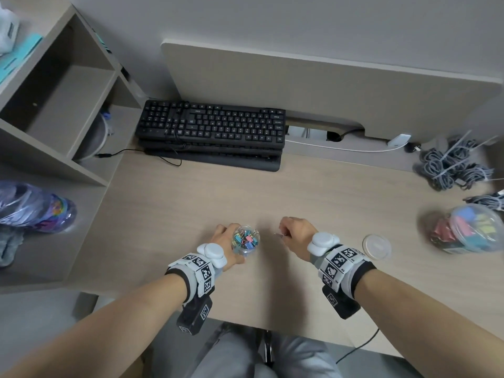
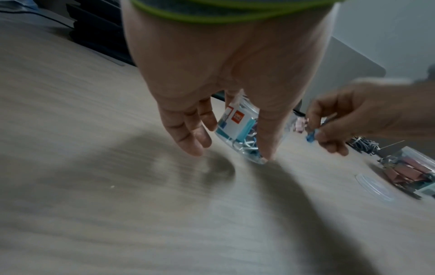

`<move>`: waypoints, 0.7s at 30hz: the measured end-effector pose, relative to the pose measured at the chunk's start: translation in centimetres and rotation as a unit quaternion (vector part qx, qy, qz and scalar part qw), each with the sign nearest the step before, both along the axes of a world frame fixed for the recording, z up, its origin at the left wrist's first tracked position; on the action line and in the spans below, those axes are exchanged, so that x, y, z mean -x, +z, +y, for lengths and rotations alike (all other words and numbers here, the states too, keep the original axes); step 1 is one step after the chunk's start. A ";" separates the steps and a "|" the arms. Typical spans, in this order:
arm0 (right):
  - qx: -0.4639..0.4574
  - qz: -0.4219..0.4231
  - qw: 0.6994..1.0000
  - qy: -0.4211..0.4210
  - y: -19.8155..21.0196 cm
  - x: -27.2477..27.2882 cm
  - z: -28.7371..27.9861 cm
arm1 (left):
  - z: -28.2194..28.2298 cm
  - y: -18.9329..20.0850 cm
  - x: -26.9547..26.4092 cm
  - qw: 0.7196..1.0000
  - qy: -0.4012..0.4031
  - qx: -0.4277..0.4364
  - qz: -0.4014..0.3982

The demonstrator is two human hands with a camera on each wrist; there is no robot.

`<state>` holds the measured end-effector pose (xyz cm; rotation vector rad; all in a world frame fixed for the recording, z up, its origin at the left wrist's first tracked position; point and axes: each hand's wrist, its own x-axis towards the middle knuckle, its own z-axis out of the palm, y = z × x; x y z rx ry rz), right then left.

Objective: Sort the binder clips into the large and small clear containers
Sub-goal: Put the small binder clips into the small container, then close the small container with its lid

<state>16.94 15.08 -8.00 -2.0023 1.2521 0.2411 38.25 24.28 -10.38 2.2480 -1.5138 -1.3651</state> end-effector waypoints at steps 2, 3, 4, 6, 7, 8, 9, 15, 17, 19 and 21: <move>0.012 -0.052 0.999 0.003 2.0 -0.5 -0.4 | -0.9 0.3 0.5 1.000 -0.015 0.006 0.005; 0.012 -0.072 0.997 0.003 3.0 -0.8 -0.6 | -1.3 0.5 0.8 1.000 -0.022 0.010 0.009; 0.011 -0.089 0.996 0.006 3.9 -1.1 -0.6 | -1.7 0.6 1.0 0.999 -0.028 0.016 0.011; 0.008 -0.101 0.995 0.021 5.5 -1.7 -0.5 | -2.3 1.1 1.6 0.998 -0.045 0.035 0.014; 0.008 -0.099 0.995 0.032 6.0 -2.0 -0.5 | -2.6 1.3 2.0 0.997 -0.052 0.047 0.012; 0.009 -0.091 0.995 0.043 6.4 -2.3 -0.4 | -2.9 1.6 2.4 0.996 -0.058 0.061 0.007; 0.008 -0.080 0.995 0.052 6.6 -2.5 -0.3 | -3.1 1.8 2.8 0.995 -0.060 0.073 -0.003; 0.043 -0.080 0.995 0.034 7.7 -1.8 -1.1 | -5.3 3.0 4.0 0.992 -0.071 0.101 0.012; 0.052 -0.093 0.994 0.008 8.4 -0.9 -1.6 | -6.1 3.3 4.6 0.993 -0.079 0.090 0.012; 0.061 -0.112 0.992 -0.017 8.7 -0.1 -2.1 | -6.8 3.5 5.1 0.993 -0.083 0.088 0.014; 0.079 -0.136 0.986 -0.052 8.7 1.3 -2.8 | -7.6 3.9 6.5 0.992 -0.091 0.091 0.017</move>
